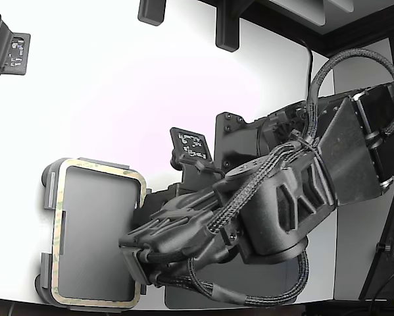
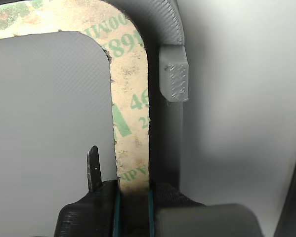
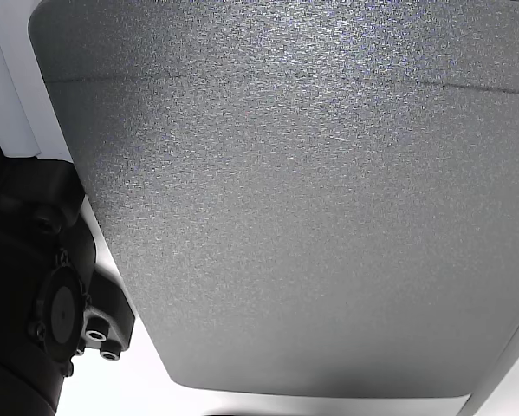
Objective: Grab top frame and put it into gray box.
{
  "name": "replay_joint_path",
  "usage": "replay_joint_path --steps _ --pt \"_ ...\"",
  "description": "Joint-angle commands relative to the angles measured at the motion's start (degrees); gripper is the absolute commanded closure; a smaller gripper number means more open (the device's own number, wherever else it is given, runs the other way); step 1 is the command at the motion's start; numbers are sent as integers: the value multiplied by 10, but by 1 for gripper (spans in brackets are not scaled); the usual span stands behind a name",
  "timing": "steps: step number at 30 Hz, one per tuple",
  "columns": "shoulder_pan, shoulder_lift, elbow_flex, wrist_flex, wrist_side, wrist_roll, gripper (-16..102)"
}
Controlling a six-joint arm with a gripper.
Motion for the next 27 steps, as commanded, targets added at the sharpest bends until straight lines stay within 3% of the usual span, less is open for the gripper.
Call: replay_joint_path --steps 1,27 --pt "-9 15 -11 7 -2 1 98" --pt "-11 -1 -7 7 1 -9 98"
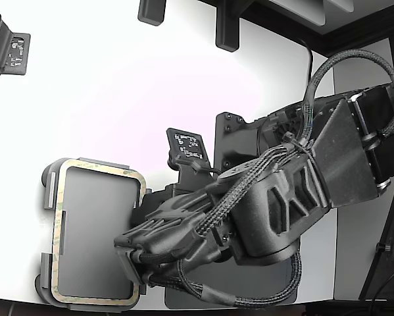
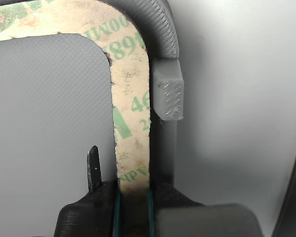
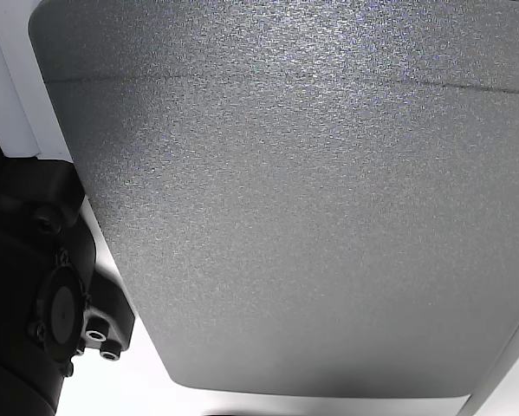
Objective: Grab top frame and put it into gray box.
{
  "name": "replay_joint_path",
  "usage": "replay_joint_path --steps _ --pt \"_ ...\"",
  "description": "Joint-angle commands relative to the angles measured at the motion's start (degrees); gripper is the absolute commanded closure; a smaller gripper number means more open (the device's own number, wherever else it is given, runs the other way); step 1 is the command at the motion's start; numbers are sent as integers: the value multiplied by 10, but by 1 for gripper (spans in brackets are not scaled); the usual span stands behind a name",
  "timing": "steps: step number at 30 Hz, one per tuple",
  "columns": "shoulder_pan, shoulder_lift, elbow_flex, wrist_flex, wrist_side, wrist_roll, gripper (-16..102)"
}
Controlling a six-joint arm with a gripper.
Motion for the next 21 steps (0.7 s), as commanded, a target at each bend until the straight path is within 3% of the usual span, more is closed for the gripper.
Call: replay_joint_path --steps 1,21 --pt "-10 12 -10 7 0 1 98" --pt "-9 4 -18 7 -9 4 98"
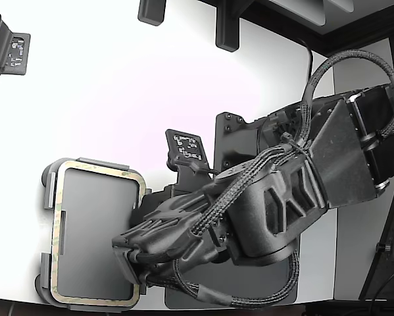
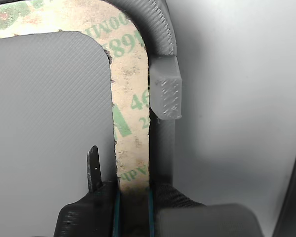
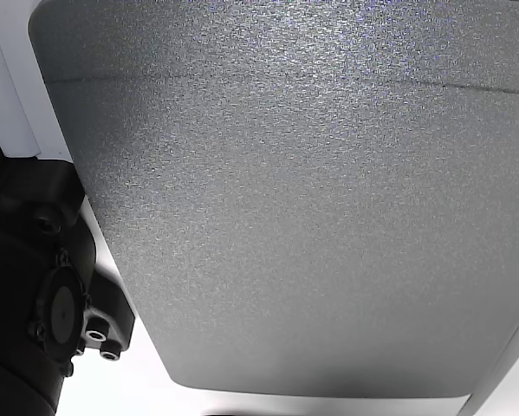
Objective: Grab top frame and put it into gray box.
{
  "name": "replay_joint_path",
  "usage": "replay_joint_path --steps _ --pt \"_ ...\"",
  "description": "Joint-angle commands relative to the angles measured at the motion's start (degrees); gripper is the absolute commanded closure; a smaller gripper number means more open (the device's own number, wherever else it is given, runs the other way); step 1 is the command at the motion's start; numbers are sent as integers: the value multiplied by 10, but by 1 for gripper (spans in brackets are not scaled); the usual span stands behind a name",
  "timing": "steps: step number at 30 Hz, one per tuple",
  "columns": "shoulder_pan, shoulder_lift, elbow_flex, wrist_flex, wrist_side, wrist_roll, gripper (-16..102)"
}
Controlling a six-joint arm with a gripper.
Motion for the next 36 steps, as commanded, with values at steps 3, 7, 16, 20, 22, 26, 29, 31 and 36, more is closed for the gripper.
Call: replay_joint_path --steps 3,7,16,20,22,26,29,31,36 --pt "-8 10 -16 7 -3 0 98" --pt "-8 11 -16 7 -3 0 98" --pt "-8 11 -24 7 -1 -11 -4" --pt "-8 15 -28 7 5 -13 -14" --pt "-8 17 -30 6 11 -15 -14" --pt "-8 11 -69 -3 53 -34 -14" --pt "-8 11 -113 -11 98 -57 -14" --pt "-8 25 -132 -18 135 -104 -14" --pt "-18 81 -112 -55 244 -337 -14"
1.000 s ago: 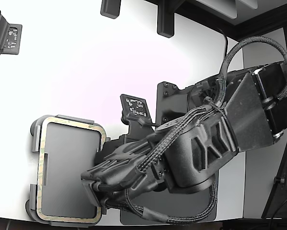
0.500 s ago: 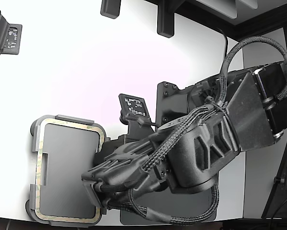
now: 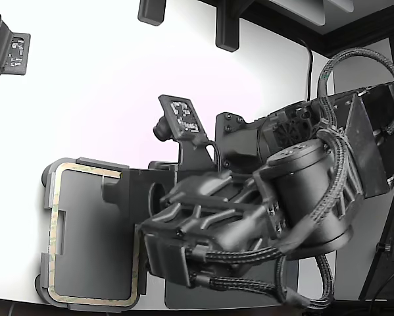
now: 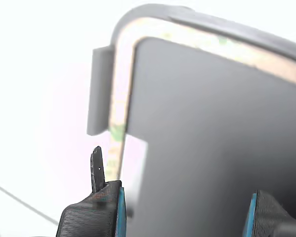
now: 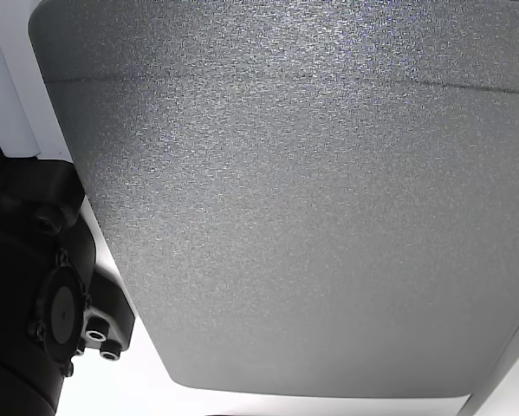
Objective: Grab top frame and put it into gray box.
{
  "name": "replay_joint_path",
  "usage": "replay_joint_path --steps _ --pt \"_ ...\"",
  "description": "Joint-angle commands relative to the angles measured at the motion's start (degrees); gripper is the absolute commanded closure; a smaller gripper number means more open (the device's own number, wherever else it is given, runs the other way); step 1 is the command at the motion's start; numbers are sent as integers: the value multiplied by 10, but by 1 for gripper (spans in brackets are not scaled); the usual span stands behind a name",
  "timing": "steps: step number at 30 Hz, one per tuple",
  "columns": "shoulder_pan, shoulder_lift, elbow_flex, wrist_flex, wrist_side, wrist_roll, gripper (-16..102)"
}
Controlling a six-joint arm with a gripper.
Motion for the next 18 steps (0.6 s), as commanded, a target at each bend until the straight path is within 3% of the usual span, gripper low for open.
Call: replay_joint_path --steps 1,4,6,18 --pt "-16 70 33 -35 76 -216 -14" --pt "-34 178 141 -114 113 -411 -14" --pt "-54 243 205 -154 108 -521 -14" --pt "-279 622 621 -323 -123 -922 -14"
